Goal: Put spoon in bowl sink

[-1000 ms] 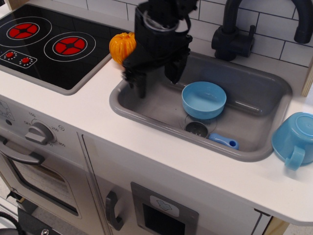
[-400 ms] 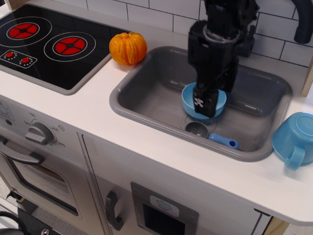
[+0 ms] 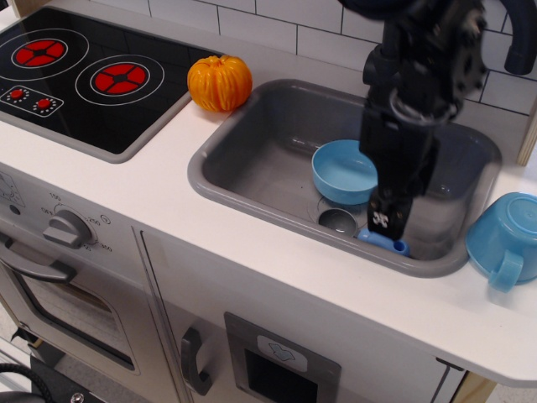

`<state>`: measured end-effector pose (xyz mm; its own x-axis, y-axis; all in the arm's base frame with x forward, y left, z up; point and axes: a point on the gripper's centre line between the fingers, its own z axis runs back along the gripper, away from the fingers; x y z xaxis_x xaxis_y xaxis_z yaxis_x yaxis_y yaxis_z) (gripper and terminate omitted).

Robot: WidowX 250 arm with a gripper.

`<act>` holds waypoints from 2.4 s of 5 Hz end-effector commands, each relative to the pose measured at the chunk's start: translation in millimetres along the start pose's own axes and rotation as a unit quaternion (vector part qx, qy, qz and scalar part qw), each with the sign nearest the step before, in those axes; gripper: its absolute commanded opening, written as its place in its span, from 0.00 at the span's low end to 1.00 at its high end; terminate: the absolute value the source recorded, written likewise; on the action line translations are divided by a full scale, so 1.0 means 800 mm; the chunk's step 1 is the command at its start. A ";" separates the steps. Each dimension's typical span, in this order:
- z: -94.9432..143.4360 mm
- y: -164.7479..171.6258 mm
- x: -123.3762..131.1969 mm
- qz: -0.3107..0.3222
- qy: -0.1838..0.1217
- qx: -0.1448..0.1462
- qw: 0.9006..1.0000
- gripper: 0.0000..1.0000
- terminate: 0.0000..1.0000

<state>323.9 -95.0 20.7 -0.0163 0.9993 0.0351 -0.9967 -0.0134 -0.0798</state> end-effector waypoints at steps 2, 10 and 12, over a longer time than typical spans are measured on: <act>-0.023 -0.023 -0.012 -0.004 -0.002 -0.004 1.000 1.00 0.00; -0.002 -0.018 -0.013 -0.021 0.036 0.003 0.999 0.00 0.00; 0.028 -0.032 0.004 -0.058 0.050 0.011 0.997 0.00 0.00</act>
<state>327.5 -99.9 22.9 0.1127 0.9923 -0.0518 -0.9935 0.1134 0.0104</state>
